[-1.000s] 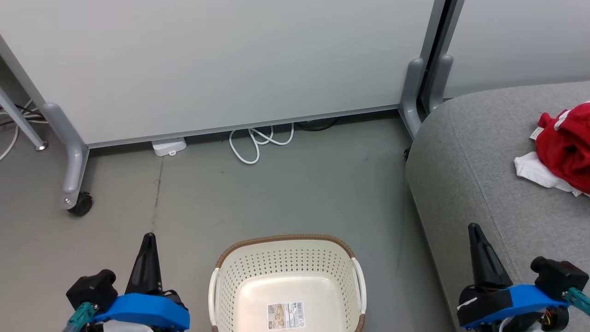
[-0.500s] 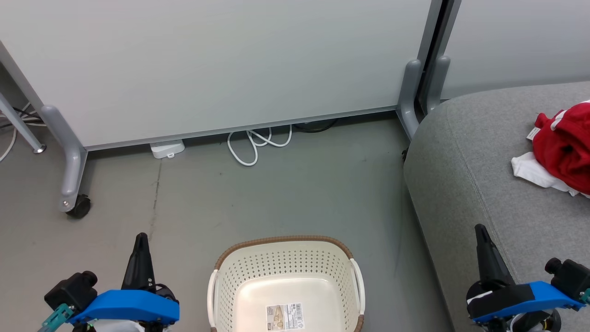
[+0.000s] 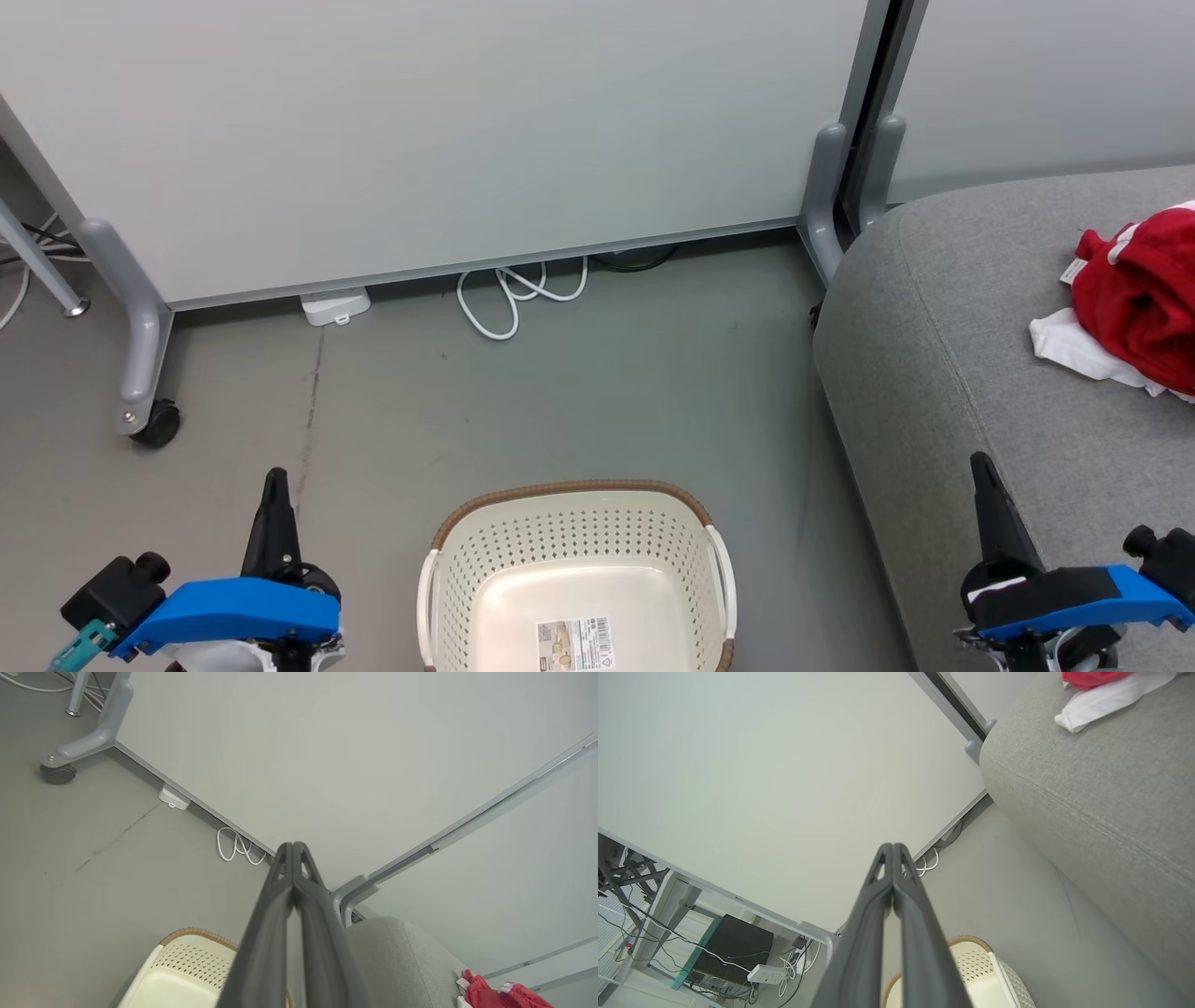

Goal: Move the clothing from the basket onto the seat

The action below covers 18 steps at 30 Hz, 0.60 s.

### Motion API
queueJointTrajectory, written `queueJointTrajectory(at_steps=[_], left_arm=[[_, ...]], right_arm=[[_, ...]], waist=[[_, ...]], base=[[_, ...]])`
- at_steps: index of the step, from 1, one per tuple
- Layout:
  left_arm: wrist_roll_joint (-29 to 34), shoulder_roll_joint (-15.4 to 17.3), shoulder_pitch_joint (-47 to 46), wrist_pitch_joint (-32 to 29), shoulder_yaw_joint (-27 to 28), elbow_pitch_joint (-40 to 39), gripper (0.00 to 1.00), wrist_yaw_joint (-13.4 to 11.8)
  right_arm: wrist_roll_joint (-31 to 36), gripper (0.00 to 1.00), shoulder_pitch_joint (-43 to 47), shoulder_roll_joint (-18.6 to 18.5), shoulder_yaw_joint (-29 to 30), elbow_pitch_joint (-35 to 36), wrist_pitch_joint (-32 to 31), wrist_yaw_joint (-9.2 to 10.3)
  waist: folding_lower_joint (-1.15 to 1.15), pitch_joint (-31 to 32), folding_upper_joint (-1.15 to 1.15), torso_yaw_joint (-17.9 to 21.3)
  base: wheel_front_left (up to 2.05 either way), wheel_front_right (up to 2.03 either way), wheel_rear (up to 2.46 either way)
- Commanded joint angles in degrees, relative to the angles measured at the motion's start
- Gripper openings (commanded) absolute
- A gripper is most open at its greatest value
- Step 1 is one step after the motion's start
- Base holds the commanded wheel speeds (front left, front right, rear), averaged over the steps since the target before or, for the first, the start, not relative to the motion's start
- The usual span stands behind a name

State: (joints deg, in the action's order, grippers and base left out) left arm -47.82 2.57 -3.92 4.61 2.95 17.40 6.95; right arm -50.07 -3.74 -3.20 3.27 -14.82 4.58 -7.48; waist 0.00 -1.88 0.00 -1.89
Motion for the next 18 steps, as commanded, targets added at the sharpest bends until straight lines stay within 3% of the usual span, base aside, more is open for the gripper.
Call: queueJointTrajectory(at_steps=[1,18], left_arm=[[-1.9,0.3,-1.5,-0.5,0.4,-1.0,0.0,0.2],[-14.2,0.4,-1.9,-3.6,1.4,-1.8,0.0,0.4]], right_arm=[[-2.0,0.0,-1.5,0.0,0.2,0.8,-0.4,-0.01],[-13.6,0.0,-1.9,0.1,1.2,0.9,-3.5,-0.02]], waist=[[0.0,0.0,0.0,0.0],[0.0,0.4,0.0,0.4]], base=[[0.0,0.0,0.0],[0.0,0.0,0.0]])
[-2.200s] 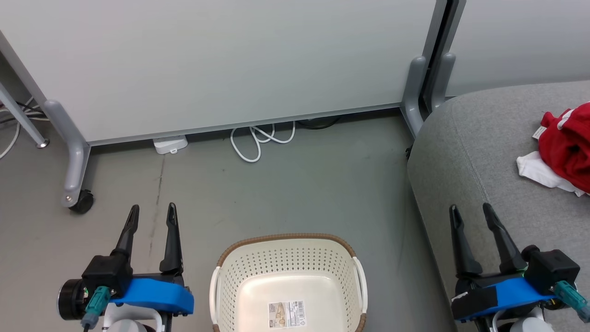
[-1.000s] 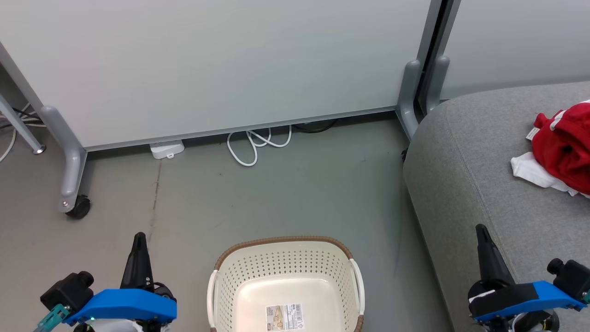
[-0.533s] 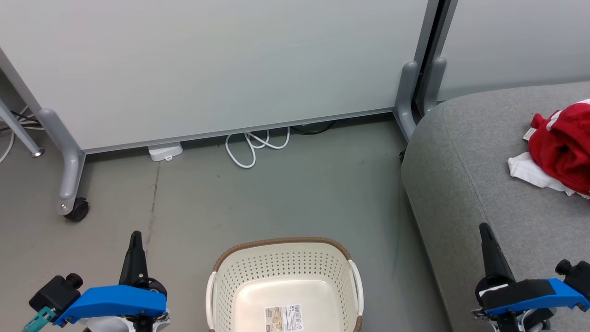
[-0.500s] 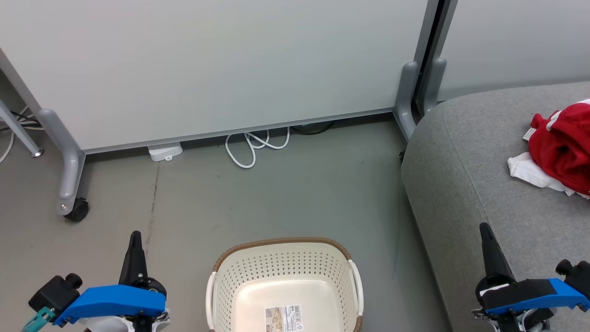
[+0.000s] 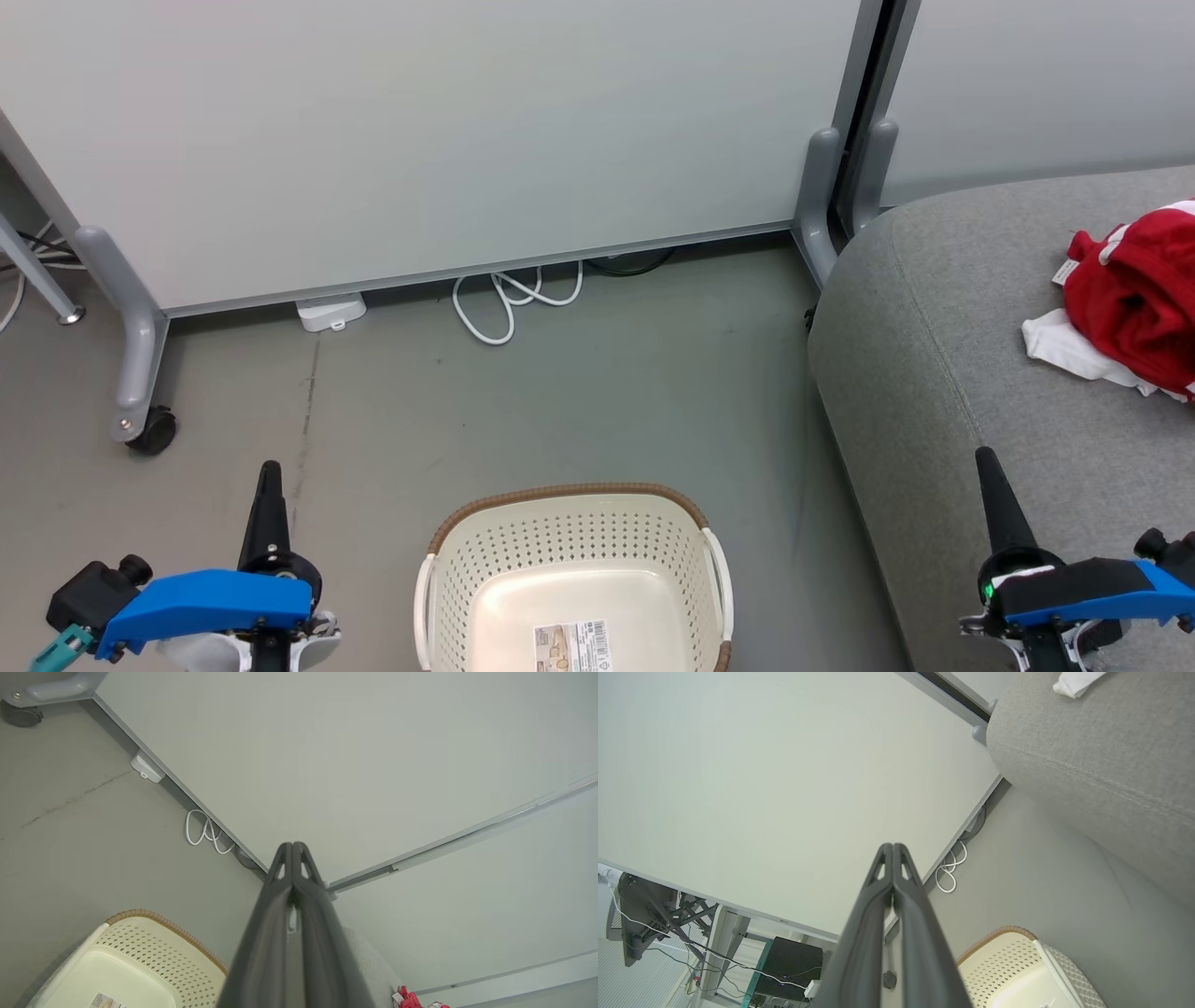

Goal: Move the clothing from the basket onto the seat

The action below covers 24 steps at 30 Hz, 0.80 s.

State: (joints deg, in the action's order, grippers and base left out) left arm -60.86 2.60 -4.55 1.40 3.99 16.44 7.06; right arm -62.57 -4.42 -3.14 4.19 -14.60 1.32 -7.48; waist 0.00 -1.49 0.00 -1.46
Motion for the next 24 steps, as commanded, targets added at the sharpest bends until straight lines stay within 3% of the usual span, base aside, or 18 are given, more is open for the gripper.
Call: queueJointTrajectory(at_steps=[1,24], left_arm=[[-1.7,0.3,-1.3,-0.5,0.4,-0.8,0.0,0.3],[-14.1,0.3,-1.6,-3.7,1.4,-1.6,0.0,0.4]], right_arm=[[-1.7,0.0,-1.3,0.1,0.3,0.7,-0.5,-0.02],[-13.4,0.0,-1.6,0.2,1.2,0.7,-3.6,-0.02]], waist=[[0.0,0.0,0.0,0.0],[0.0,0.5,0.0,0.5]], base=[[0.0,0.0,0.0],[0.0,0.0,0.0]])
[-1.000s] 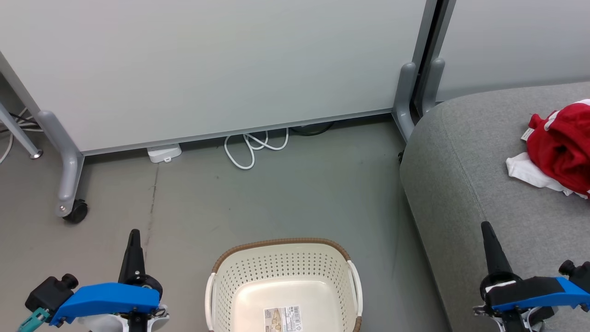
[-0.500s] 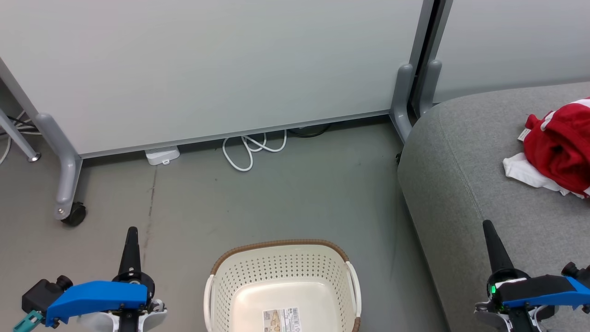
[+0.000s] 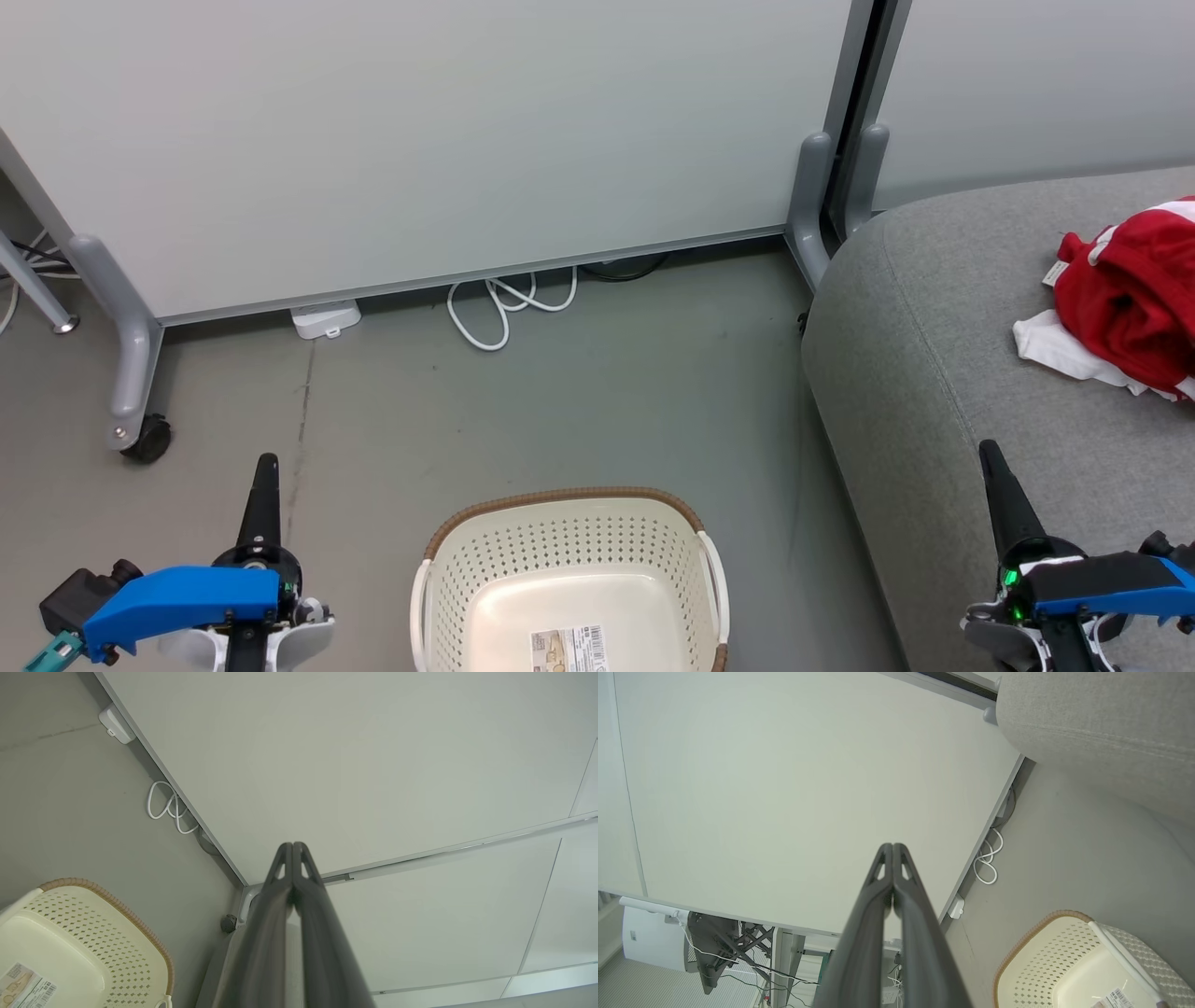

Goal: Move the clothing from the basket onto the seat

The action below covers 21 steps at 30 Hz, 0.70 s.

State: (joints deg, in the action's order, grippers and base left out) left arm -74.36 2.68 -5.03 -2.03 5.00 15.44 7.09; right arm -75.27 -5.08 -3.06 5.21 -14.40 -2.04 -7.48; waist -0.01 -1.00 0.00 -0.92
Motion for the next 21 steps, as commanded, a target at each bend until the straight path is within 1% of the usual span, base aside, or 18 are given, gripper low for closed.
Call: queueJointTrajectory(at_steps=[1,21], left_arm=[[-1.1,0.3,-1.2,-0.4,0.4,-0.6,0.0,0.4],[-10.5,0.3,-1.4,-2.8,1.1,-1.1,0.0,0.6]], right_arm=[[-1.2,0.0,-1.0,0.1,0.2,0.5,-0.4,-0.02],[-10.0,0.0,-1.2,0.2,0.9,0.5,-2.8,-0.02]], waist=[[0.01,0.0,0.0,0.0],[0.01,0.4,0.0,0.5]], base=[[0.0,0.0,0.0],[0.0,0.0,0.0]])
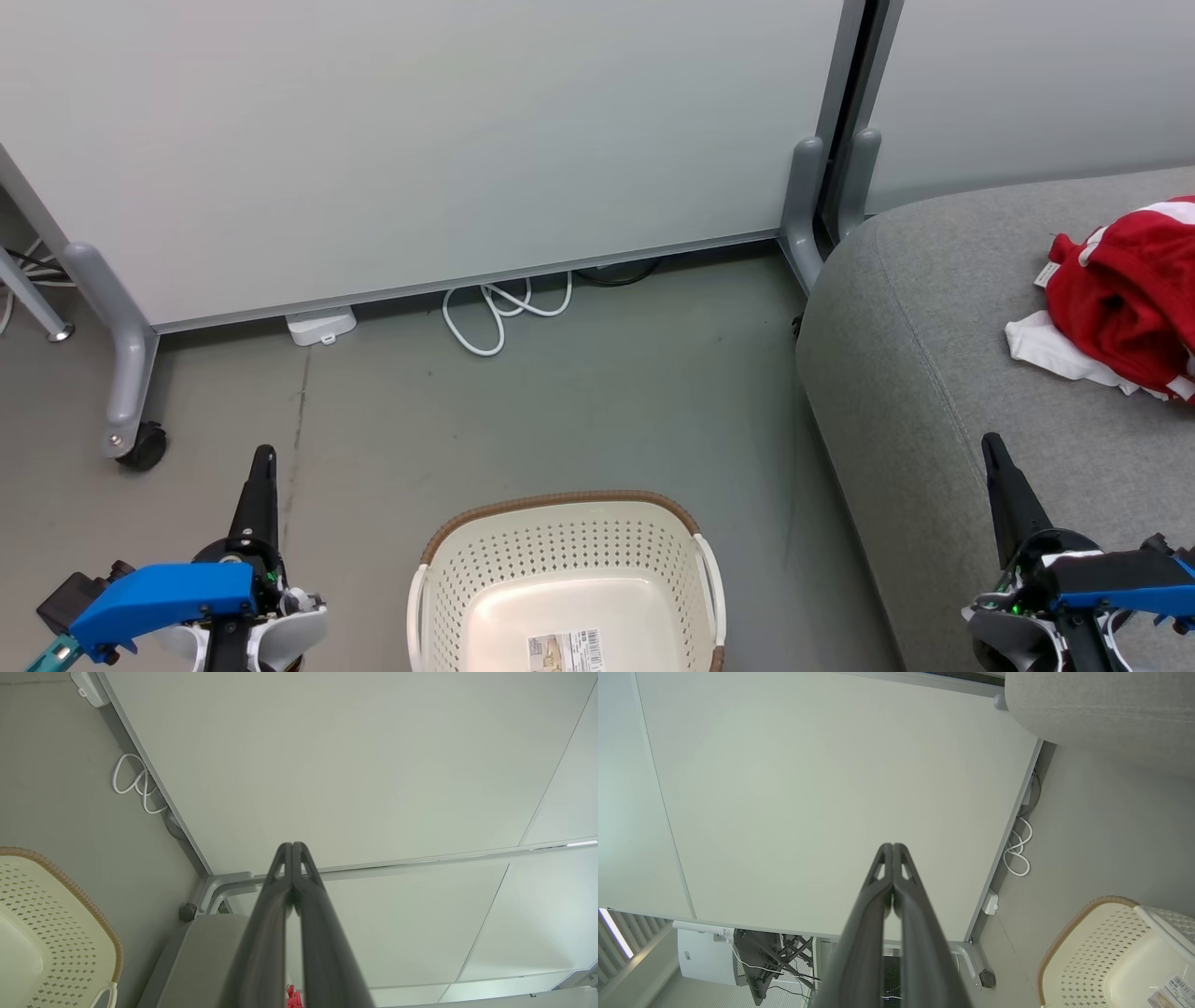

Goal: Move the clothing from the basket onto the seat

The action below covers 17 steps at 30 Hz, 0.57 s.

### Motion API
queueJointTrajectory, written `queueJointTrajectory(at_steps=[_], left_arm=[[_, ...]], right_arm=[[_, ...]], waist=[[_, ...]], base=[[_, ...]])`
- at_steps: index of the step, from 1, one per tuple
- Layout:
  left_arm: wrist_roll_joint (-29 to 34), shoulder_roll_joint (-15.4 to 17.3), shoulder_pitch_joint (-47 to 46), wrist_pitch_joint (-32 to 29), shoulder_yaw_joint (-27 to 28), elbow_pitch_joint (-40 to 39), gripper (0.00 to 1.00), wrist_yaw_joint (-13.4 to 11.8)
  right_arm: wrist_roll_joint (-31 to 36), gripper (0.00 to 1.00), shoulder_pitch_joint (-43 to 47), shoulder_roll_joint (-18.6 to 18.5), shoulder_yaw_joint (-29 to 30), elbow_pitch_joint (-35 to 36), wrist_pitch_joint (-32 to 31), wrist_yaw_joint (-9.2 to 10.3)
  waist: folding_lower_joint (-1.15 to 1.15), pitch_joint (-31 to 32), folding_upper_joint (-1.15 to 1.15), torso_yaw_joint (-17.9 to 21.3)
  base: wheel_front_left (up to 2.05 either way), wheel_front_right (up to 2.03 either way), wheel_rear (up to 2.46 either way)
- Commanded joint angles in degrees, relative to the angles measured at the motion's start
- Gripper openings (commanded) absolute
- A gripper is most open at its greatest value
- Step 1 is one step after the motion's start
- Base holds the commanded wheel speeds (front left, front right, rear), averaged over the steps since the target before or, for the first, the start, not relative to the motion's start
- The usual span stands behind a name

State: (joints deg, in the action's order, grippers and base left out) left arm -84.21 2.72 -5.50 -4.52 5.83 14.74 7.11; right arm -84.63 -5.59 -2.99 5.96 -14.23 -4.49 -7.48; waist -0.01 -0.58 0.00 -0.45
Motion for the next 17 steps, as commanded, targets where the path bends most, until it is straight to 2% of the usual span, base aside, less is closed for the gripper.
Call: queueJointTrajectory(at_steps=[1,17], left_arm=[[-1.1,0.3,-0.9,-0.4,0.3,-0.4,0.0,0.5],[-7.6,0.3,-1.1,-2.0,0.8,-0.8,0.0,0.6]], right_arm=[[-1.1,0.0,-0.7,0.1,0.2,0.3,-0.5,-0.02],[-7.2,0.0,-0.9,0.2,0.6,0.3,-2.1,-0.02]], waist=[[0.01,0.0,0.0,0.0],[0.01,0.4,0.0,0.4]], base=[[0.0,0.0,0.0],[0.0,0.0,0.0]])
